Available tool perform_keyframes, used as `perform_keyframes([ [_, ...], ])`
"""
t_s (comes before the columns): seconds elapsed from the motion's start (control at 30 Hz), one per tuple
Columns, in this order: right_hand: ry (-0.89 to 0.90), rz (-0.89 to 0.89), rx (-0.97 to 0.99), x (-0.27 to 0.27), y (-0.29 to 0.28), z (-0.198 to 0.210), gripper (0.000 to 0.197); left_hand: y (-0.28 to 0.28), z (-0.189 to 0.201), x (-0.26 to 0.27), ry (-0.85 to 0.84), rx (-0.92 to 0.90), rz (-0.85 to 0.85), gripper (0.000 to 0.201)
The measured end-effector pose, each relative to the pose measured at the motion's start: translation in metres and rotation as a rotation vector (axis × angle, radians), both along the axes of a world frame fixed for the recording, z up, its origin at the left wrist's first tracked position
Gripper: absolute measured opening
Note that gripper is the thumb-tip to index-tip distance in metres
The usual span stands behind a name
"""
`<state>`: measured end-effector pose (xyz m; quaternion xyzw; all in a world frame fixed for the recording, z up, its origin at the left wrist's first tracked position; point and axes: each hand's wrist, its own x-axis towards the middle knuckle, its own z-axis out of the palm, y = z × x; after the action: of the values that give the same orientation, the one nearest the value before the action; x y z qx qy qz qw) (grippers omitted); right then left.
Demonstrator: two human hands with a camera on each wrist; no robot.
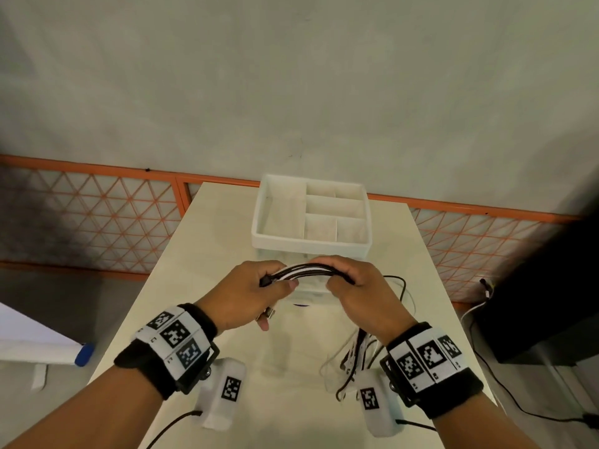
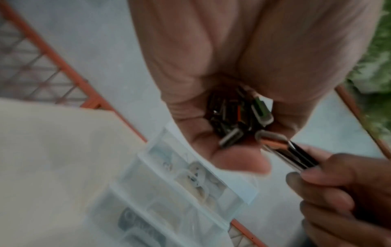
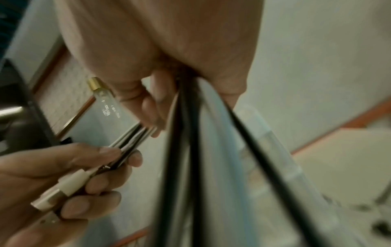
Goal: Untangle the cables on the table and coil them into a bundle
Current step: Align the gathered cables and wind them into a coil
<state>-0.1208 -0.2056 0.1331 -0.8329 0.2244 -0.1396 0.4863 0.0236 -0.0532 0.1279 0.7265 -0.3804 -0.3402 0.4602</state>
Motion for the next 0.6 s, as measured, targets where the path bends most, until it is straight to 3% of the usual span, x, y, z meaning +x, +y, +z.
perform_keyframes([
  [0.1,0.07,0.145,-0.122,-0.002,0.003,0.006,0.045,-0.005,0.007,-0.004,-0.22,0.072,-0.122,0.016],
  [0.17,0.032,0.171,-0.112,-0.001,0.004,0.008,0.037,-0.007,0.015,-0.005,-0.23,0.069,-0.163,0.013],
  [0.23,-0.088,0.123,-0.028,-0.002,0.004,0.007,0.03,-0.007,0.022,-0.004,-0.055,-0.009,-0.117,0.017],
  [0.33,-0.236,0.036,0.082,-0.006,0.002,0.004,0.026,-0.007,0.029,-0.003,0.45,-0.184,0.07,0.031],
  [0.4,-0.261,0.026,0.093,-0.007,0.003,0.003,0.025,-0.01,0.031,-0.008,0.7,-0.227,0.196,0.049],
  [0.5,-0.266,0.05,0.048,-0.005,0.006,0.003,0.026,-0.015,0.032,-0.015,0.857,-0.212,0.304,0.061],
  [0.6,-0.251,0.101,0.005,-0.003,0.009,0.001,0.027,-0.018,0.034,-0.02,0.792,-0.18,0.337,0.058],
])
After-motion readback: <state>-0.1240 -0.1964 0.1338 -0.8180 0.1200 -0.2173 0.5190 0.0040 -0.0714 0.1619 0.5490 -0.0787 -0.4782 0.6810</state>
